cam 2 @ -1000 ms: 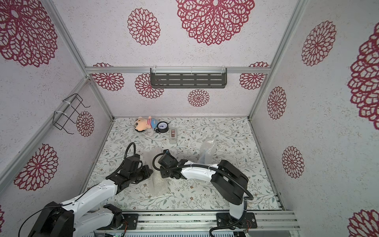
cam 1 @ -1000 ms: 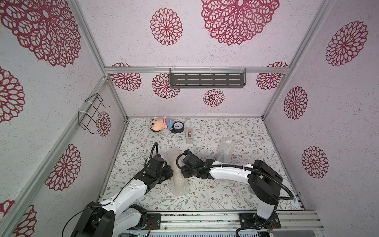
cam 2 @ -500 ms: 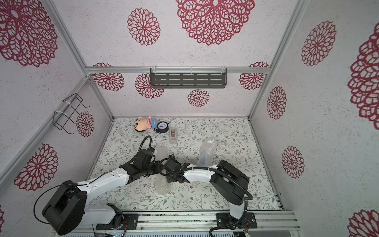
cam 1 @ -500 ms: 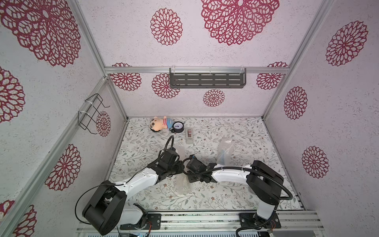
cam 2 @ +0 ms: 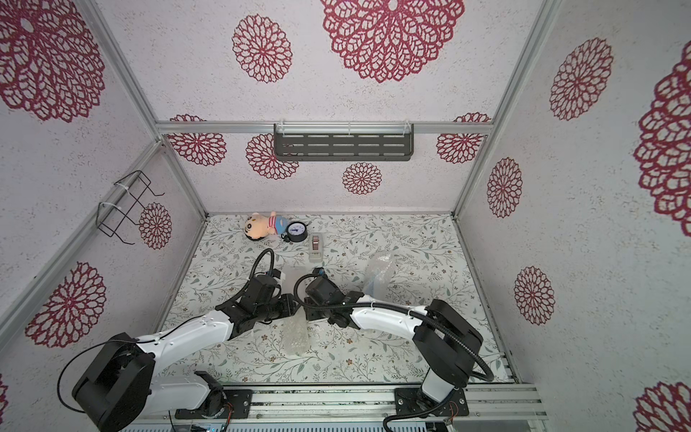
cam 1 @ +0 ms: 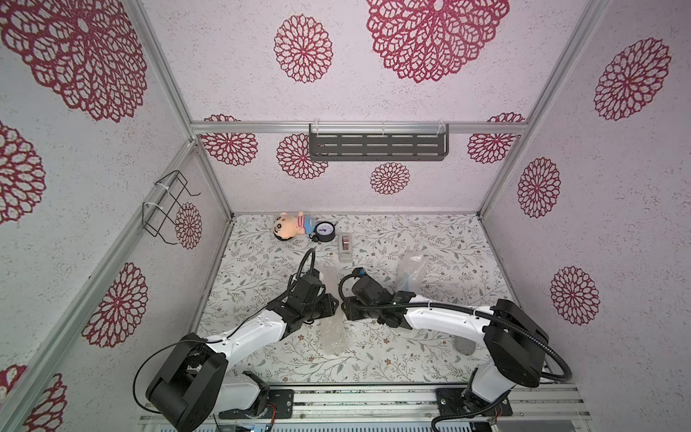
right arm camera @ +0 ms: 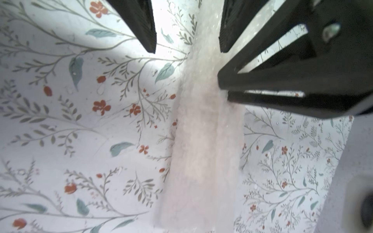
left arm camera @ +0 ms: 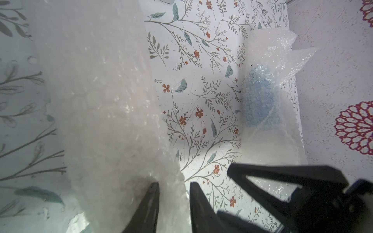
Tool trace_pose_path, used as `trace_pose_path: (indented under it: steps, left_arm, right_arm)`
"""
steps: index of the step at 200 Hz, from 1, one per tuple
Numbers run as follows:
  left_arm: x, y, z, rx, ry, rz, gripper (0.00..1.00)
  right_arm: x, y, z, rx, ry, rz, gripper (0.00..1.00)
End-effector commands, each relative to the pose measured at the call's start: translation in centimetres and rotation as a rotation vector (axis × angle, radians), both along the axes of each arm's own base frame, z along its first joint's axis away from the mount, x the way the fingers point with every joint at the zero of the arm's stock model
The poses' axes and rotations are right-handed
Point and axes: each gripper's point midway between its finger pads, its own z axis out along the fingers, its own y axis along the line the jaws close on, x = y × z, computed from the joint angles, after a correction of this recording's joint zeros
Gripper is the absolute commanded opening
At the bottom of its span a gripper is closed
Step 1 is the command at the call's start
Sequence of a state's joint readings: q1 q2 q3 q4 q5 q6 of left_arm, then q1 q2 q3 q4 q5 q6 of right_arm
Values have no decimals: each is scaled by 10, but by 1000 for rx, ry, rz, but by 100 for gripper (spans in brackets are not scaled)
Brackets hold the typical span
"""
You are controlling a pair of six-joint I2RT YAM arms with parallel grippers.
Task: Wrap vases in bubble wrap
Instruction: Wrap the vase in bubble wrap.
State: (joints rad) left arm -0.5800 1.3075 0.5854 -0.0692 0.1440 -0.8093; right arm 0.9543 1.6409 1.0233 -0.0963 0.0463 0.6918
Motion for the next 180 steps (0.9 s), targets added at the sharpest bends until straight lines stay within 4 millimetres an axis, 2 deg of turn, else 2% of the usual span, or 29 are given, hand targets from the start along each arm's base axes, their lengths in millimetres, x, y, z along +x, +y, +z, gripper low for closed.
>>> trace_pose_path:
  steps: [1,23,44,67,96,143,180]
  left_arm:
    - [-25,20,-36,77,126,31,31]
    - [-23,19,-34,56,114,43,30]
    - [-24,20,-34,61,122,46,30]
    - [-26,25,-34,76,121,55,30]
    - [-27,27,-31,80,115,61,29]
    - [-28,25,-31,75,115,46,29]
    - [-25,23,-23,63,100,33,30]
  right_arm:
    - [27,6,9,77,-5,20,52]
    - [48,22,17,70,-39,67,53]
    - [64,34,16,59,-46,77,52]
    - [73,46,5,29,-42,102,50]
    - [76,60,1,41,-47,143,48]
    - [79,61,-18,-13,-37,158,45]
    - [78,57,-30,-30,-28,142,39]
